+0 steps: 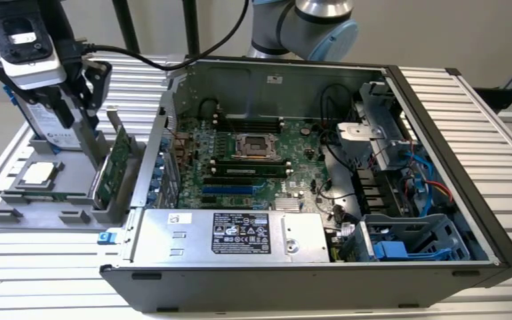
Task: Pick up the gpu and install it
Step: 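Pick up the gpu and move the gpu toward the slot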
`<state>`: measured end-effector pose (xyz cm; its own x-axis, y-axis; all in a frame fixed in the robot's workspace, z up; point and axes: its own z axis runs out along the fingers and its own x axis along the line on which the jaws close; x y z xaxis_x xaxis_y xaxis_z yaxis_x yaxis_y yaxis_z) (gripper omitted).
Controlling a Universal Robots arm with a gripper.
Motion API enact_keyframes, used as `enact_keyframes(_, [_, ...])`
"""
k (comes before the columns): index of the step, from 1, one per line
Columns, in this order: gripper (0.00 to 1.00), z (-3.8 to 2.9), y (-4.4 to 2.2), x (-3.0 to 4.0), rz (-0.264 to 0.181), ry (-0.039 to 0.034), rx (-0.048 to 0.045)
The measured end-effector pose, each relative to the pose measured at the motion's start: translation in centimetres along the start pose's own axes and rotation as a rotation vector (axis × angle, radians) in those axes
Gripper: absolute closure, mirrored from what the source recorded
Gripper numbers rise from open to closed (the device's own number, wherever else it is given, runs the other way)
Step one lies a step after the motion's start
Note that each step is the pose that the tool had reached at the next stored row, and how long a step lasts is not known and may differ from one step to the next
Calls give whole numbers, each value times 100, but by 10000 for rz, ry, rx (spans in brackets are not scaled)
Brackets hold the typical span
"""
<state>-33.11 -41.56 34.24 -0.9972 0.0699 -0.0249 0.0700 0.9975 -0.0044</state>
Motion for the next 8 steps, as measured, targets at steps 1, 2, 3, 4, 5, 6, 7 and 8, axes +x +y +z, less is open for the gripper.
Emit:
enact_keyframes(1, [0, 7, 0, 0, 0, 0, 1])
enact_keyframes(2, [0, 14, 0, 0, 0, 0, 2])
enact_keyframes(3, [0, 22, 0, 0, 0, -1, 2])
enact_keyframes(4, [0, 28, 0, 0, 0, 0, 5])
enact_keyframes(5, [0, 36, 1, 0, 0, 0, 7])
enact_keyframes(6, [0, 43, 1, -1, 1, 0, 9])
enact_keyframes(7, [0, 50, 1, -2, 2, -1, 11])
enact_keyframes(8, [0, 57, 1, -4, 0, -1, 13])
